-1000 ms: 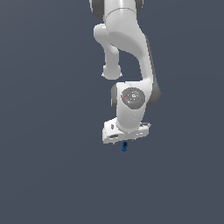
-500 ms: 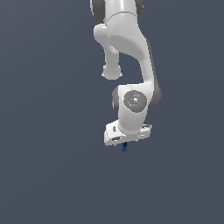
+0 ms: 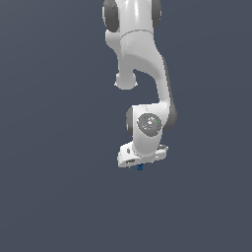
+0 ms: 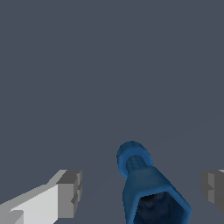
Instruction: Pick up the object and move it to a goal position.
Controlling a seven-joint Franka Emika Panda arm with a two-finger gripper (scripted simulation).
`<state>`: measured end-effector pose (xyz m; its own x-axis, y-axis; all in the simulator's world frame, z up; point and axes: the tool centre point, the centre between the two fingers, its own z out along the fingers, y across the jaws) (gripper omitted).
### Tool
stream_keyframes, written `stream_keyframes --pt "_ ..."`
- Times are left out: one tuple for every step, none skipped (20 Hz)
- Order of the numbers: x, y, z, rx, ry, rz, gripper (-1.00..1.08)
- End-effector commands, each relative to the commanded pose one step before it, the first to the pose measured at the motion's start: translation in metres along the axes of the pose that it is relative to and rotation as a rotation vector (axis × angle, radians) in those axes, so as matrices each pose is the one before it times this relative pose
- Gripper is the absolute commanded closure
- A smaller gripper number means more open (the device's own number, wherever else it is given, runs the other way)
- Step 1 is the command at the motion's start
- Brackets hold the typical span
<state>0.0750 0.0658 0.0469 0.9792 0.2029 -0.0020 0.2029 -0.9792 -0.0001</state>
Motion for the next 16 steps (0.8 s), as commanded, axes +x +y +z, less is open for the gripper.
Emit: stream_keyframes --pt "0.00096 0.00006 0.00486 -0.00016 0.00183 -0.00015 -0.92" --pt "0.00041 0.00004 0.00012 0.00000 0.00000 0.00000 -0.92" --pt "0.00041 0.00004 -0.00054 0.00000 0.00000 0.00000 -0.92" --pt "0.00014 0.00001 -0.00027 0.00000 0.00000 0.00000 -0.92" --pt "0.00000 0.00000 0.00000 0.00000 0.00000 0.00000 1.08" --pt "0.00000 0.00000 0.00000 0.00000 0.00000 0.00000 1.08" --pt "0.00000 0.00000 0.00000 0.00000 0.00000 0.00000 1.08" --pt "0.00000 0.00000 0.00000 0.00000 0.00000 0.00000 1.08" --pt "0.00000 0.00000 0.00000 0.00000 0.00000 0.00000 1.08" --pt "0.00000 0.00000 0.00000 0.00000 0.00000 0.00000 1.08" --pt "0.00000 0.00000 0.00000 0.00000 0.00000 0.00000 1.08" --pt "0.00000 0.00000 0.00000 0.00000 0.00000 0.00000 1.08" --pt "0.00000 0.00000 0.00000 0.00000 0.00000 0.00000 1.08" --pt "0.00000 0.00000 0.00000 0.00000 0.00000 0.00000 1.08" --pt "-0.00009 -0.00002 -0.00003 0.00000 0.00000 0.00000 1.08" --pt "0.00009 0.00041 -0.00007 0.00000 0.00000 0.00000 1.08"
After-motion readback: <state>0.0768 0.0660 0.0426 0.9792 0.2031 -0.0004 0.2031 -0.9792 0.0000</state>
